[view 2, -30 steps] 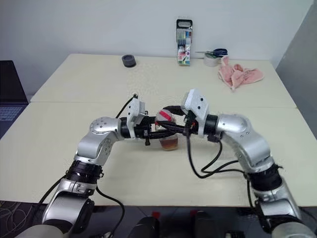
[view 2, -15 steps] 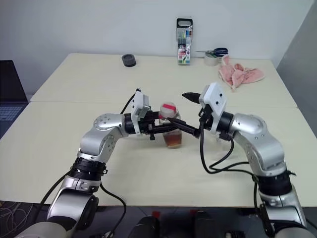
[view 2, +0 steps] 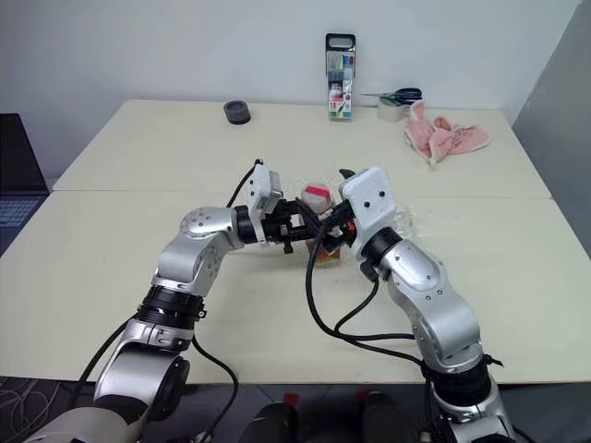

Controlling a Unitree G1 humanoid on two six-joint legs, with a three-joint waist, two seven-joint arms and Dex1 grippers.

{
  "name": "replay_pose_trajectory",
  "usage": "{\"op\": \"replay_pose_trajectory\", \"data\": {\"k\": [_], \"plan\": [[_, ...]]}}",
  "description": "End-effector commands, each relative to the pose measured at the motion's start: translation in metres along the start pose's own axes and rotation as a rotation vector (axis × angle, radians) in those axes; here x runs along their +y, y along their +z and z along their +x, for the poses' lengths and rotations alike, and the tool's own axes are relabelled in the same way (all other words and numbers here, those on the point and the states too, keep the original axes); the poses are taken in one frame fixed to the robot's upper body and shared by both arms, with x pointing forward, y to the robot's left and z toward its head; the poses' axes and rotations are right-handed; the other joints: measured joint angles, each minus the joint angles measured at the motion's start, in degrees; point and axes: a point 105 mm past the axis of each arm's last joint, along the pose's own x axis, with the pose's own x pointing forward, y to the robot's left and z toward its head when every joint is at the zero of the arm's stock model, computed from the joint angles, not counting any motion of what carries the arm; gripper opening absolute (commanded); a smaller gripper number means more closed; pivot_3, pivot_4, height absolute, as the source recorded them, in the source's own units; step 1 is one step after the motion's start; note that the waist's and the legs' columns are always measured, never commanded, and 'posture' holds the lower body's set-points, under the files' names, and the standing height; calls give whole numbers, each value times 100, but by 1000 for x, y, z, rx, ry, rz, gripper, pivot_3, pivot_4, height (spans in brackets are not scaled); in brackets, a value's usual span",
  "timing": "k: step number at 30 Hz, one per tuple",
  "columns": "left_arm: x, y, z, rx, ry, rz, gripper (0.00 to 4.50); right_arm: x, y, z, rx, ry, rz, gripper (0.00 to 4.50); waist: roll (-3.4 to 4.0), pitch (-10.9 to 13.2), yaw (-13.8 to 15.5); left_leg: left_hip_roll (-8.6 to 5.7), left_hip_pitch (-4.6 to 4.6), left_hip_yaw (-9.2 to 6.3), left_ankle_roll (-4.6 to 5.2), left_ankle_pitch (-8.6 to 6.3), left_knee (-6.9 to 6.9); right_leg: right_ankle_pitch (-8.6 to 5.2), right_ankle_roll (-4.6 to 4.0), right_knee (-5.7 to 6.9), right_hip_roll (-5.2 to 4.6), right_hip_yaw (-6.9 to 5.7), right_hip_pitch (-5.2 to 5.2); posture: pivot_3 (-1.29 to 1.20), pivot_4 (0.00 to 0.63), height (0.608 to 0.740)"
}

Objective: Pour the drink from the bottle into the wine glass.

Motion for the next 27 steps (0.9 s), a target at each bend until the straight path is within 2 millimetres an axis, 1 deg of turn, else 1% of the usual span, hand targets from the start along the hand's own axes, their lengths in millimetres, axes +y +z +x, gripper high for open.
{"op": "replay_pose_trajectory", "data": {"k": [1,3,5,8,12,13,18,21,22,23,24,26,27], "plan": [[0,14,2,-35,-14,64,1788,3,15,3,-60,1,-14,4500,0,0,-2,0,0,0,0,0,0,0,0,0,0,0,0,0,150,740],[1,13,1,-34,-11,64,1788,4,14,4,-52,7,-6,4500,0,0,-6,0,0,1,1,-1,0,0,0,1,0,1,0,0,150,740],[1,12,0,-31,-7,64,1788,6,14,5,-52,12,-3,4142,0,0,-19,0,0,0,2,-1,0,0,0,3,0,0,0,0,150,740],[1,11,-1,-29,-2,61,1788,7,15,6,-57,18,-6,3310,0,0,-35,0,0,0,3,-2,0,0,0,3,0,0,0,0,150,740],[1,10,-2,-29,2,57,1788,12,15,6,-54,39,-12,1907,0,0,-43,0,0,0,4,-2,1,0,0,6,0,0,-2,0,150,740],[1,10,-2,-28,2,57,1788,13,14,6,-49,46,-12,1790,0,0,-43,-1,0,0,5,-2,1,0,0,5,0,0,-1,0,150,740],[1,11,-3,-27,-2,68,1787,16,7,5,-8,87,10,1797,0,0,-50,0,0,-1,4,-2,1,0,0,8,0,0,-2,0,150,740],[0,12,-4,-21,-18,75,1786,17,9,3,-4,222,-6,1797,0,0,-50,-2,0,0,5,-3,2,0,0,8,0,0,-2,0,150,740],[0,12,-5,-20,-27,76,1786,13,8,1,6,290,-45,1797,0,0,-50,-2,0,2,14,-8,3,0,0,7,0,1,-2,0,150,740],[1,13,-6,-23,-33,87,1785,2,6,1,22,348,-121,1797,1,1,-51,-2,0,2,17,-10,2,0,0,7,0,1,-1,0,150,740],[-1,14,-7,-21,-50,107,1784,-8,4,-2,48,449,-184,1797,2,3,-51,-3,0,4,21,-11,4,0,0,6,0,0,0,0,150,740],[-3,17,-9,-18,-80,120,1779,-23,6,-9,94,594,-198,1797,2,5,-52,-3,2,6,24,-12,5,1,1,3,0,-2,4,0,150,740],[-4,18,-10,-24,-86,113,1779,-27,10,-10,103,638,-161,1797,3,5,-52,-1,4,6,24,-12,4,1,1,2,4,-2,5,0,150,740]]}}
